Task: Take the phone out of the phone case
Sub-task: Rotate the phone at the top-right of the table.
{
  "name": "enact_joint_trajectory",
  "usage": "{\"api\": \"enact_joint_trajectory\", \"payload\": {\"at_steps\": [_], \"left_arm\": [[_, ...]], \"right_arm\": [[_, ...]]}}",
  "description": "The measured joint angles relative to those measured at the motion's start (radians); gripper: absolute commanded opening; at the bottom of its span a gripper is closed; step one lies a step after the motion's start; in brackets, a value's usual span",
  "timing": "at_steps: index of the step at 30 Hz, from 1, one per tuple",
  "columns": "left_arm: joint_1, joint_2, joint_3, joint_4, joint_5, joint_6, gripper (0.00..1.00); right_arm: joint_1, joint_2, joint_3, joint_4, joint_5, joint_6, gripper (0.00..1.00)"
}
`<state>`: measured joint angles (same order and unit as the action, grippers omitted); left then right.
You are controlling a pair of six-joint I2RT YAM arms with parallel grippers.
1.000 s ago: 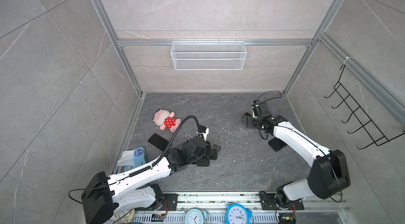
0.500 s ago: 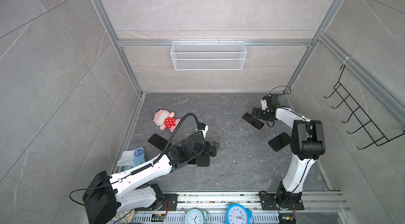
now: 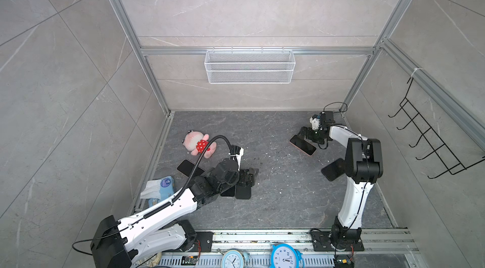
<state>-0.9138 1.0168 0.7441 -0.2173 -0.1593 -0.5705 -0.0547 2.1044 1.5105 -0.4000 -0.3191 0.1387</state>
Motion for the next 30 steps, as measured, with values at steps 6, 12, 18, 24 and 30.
{"api": "enact_joint_trajectory", "payload": {"at_steps": [6,12,18,24,30], "left_arm": [[0.0,-0.037,-0.002,-0.008,0.0,-0.001,1.0],[0.0,-0.073,-0.008,-0.018,0.001,-0.002,1.0],[0.0,-0.107,-0.025,-0.024,0.001,-0.006,0.99],[0.0,-0.124,-0.048,-0.023,0.004,-0.016,0.99],[0.0,-0.138,-0.069,-0.026,0.005,-0.031,0.99]], "right_arm": [[0.0,-0.01,-0.04,-0.003,0.014,0.0,0.99],[0.0,-0.053,-0.107,0.016,0.02,-0.001,0.99],[0.016,-0.128,-0.205,0.008,0.029,0.004,0.98],[0.086,-0.154,-0.237,-0.013,0.099,0.007,0.98],[0.138,-0.154,-0.235,-0.039,0.204,0.007,0.98]]}}
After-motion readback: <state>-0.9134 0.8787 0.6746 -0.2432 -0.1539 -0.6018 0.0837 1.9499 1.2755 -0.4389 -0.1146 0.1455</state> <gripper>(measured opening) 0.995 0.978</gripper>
